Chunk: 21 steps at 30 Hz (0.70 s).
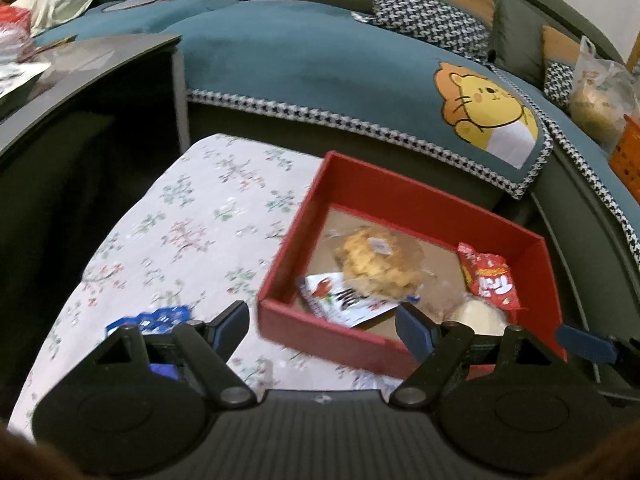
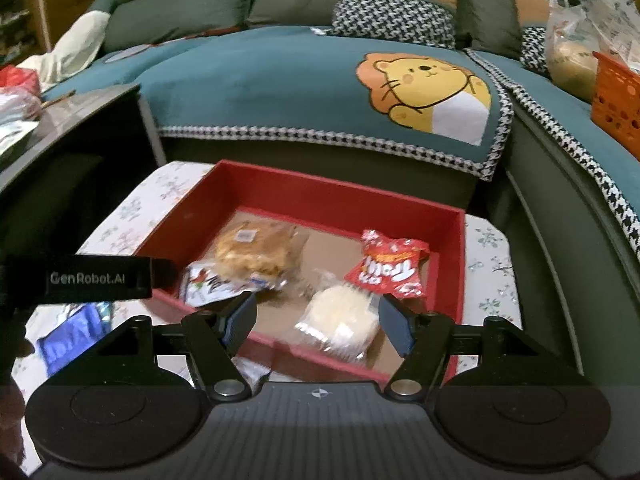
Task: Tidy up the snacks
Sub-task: 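Withdraw both tools from the box toward the remaining snacks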
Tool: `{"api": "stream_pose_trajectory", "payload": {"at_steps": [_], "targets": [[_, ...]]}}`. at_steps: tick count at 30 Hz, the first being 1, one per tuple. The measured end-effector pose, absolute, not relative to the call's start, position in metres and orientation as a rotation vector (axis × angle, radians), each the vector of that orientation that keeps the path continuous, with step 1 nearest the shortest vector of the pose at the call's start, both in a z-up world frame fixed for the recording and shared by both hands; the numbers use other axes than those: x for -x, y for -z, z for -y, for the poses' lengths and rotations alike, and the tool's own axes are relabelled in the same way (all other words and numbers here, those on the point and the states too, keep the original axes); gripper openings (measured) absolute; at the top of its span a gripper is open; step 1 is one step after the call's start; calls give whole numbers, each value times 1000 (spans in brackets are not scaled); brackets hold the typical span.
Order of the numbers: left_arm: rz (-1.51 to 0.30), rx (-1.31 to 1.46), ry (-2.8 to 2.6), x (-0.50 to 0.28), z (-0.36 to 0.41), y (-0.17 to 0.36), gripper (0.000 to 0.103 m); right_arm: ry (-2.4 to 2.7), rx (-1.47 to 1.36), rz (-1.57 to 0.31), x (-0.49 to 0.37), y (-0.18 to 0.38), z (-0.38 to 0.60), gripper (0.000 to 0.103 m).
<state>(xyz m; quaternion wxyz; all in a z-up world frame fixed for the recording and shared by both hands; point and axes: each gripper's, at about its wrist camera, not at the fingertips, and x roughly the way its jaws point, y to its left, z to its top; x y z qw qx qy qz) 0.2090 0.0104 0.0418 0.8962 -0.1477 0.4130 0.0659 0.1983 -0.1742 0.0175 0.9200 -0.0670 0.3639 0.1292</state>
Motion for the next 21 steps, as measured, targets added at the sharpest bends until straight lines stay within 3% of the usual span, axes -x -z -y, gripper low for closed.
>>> {"api": "stream_pose_trajectory", "payload": {"at_steps": [21], "targets": [[-965,466,-301,-156,-93,-4,103,-361,213,-872,-141,14,141,77]]}}
